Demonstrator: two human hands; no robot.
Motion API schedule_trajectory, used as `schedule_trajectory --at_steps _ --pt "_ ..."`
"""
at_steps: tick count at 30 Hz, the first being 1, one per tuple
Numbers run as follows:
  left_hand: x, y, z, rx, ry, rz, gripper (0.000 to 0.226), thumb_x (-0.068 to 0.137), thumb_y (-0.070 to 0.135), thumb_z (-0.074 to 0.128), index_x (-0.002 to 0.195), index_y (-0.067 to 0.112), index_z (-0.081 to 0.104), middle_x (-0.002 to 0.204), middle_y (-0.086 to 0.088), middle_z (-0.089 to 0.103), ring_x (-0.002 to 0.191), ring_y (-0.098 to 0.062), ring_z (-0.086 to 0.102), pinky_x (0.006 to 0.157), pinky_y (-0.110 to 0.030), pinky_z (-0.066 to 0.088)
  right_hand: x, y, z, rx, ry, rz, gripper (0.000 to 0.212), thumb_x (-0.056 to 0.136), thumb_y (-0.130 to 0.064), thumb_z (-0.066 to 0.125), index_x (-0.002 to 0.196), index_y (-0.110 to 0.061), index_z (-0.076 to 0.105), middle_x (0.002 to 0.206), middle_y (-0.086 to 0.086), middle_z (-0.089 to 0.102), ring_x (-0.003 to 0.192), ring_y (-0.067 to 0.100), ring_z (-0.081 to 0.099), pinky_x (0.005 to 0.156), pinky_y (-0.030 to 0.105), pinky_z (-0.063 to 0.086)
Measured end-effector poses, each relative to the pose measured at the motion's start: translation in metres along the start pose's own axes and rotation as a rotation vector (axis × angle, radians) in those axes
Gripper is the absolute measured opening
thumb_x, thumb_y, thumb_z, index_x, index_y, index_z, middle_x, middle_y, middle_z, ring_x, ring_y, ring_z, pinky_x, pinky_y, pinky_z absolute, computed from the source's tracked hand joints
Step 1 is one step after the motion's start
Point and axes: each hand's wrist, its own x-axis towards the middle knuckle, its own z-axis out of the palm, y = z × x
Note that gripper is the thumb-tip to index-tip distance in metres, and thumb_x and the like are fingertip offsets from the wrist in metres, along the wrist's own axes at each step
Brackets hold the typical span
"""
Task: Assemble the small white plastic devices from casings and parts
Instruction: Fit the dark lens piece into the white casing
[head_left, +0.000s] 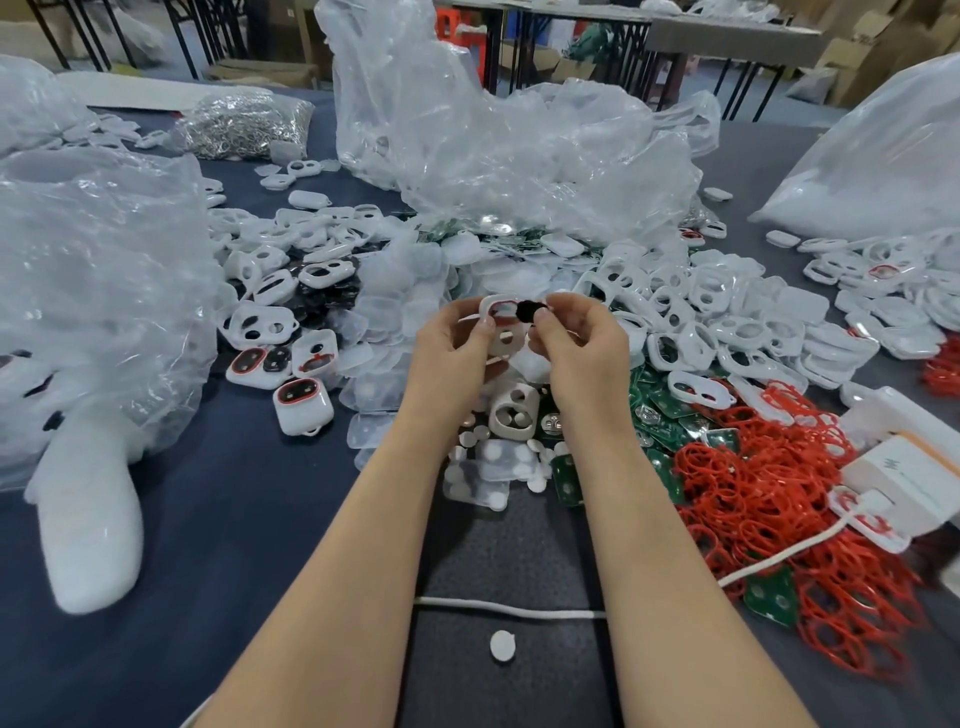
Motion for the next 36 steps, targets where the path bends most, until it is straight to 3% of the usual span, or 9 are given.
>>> schedule_trajectory --at_steps 5,8,10,13,15,18,25,31,36 --pt "0.001 0.003 -0.003 0.096 0.124 0.137 0.021 0.091 0.004 0.056 0.090 0.026 0.057 0.093 0.007 0.065 0.088 -0.004 0.061 0.081 -0.020 0.048 0.004 0.001 -0.002 0.187 0.032 0.104 0.018 0.093 -0.002 0.055 0.089 -0.016 0.065 0.083 0.000 0.066 0.068 0.003 0.066 0.068 0.017 0.053" --pt "-0.002 0.004 -0.002 0.255 0.144 0.231 0.028 0.091 0.003 0.053 0.083 0.030 0.055 0.116 0.008 0.056 0.113 -0.007 0.053 0.098 -0.019 0.040 0.004 0.001 0.000 0.245 0.019 0.137 0.017 0.092 0.001 0.055 0.089 -0.013 0.064 0.082 0.002 0.066 0.068 0.005 0.067 0.066 0.017 0.053" --pt "-0.002 0.005 -0.003 0.329 0.162 0.264 0.033 0.091 0.001 0.052 0.079 0.031 0.055 0.121 0.001 0.053 0.105 -0.003 0.054 0.086 -0.006 0.041 0.004 0.000 0.000 0.264 0.007 0.144 0.017 0.092 0.001 0.056 0.089 -0.013 0.064 0.081 0.002 0.067 0.069 0.006 0.067 0.066 0.017 0.053" --pt "-0.002 0.004 -0.004 0.322 0.116 0.239 0.034 0.093 -0.002 0.047 0.078 0.027 0.057 0.090 -0.002 0.067 0.071 -0.006 0.064 0.068 -0.022 0.053 0.004 0.000 0.000 0.285 -0.001 0.142 0.016 0.091 0.001 0.057 0.089 -0.013 0.064 0.081 0.002 0.067 0.069 0.007 0.067 0.067 0.018 0.053" --pt "-0.002 0.004 -0.002 0.355 0.128 0.219 0.031 0.093 0.001 0.045 0.079 0.023 0.061 0.083 0.006 0.068 0.080 -0.017 0.068 0.079 -0.038 0.057 0.003 -0.001 -0.001 0.291 0.003 0.136 0.015 0.091 0.001 0.058 0.090 -0.013 0.064 0.082 0.003 0.068 0.069 0.006 0.067 0.067 0.017 0.053" --pt "-0.004 0.004 0.000 0.364 0.153 0.242 0.020 0.095 0.011 0.049 0.083 0.019 0.063 0.083 0.003 0.070 0.084 -0.019 0.068 0.083 -0.041 0.056 0.002 -0.003 -0.001 0.297 -0.004 0.122 0.013 0.091 -0.001 0.059 0.090 -0.013 0.064 0.082 0.002 0.069 0.070 0.006 0.067 0.068 0.017 0.053" --pt "-0.005 -0.002 0.000 0.377 0.164 0.303 0.030 0.097 0.009 0.051 0.121 0.025 0.046 0.090 0.008 0.066 0.078 0.006 0.066 0.066 -0.005 0.046 -0.003 -0.003 0.003 0.110 -0.107 0.038 0.013 0.089 -0.010 0.064 0.087 -0.022 0.067 0.075 -0.008 0.064 0.071 0.002 0.060 0.067 0.018 0.051" --pt "-0.003 -0.001 0.001 0.170 0.171 0.215 0.008 0.097 0.017 0.055 0.102 0.022 0.052 0.097 0.001 0.067 0.087 -0.009 0.069 0.081 -0.025 0.055 -0.007 -0.002 0.008 -0.096 -0.066 -0.078 0.008 0.088 -0.012 0.066 0.087 -0.019 0.063 0.084 0.000 0.068 0.078 0.013 0.065 0.076 0.025 0.054" --pt "-0.003 0.000 0.003 -0.033 0.030 0.123 0.011 0.098 0.012 0.052 0.098 0.022 0.057 0.088 0.004 0.070 0.084 -0.004 0.070 0.077 -0.017 0.054 -0.007 -0.001 0.006 -0.133 -0.019 -0.100 0.002 0.088 -0.010 0.066 0.091 -0.010 0.067 0.085 0.003 0.068 0.078 0.011 0.062 0.078 0.028 0.054"
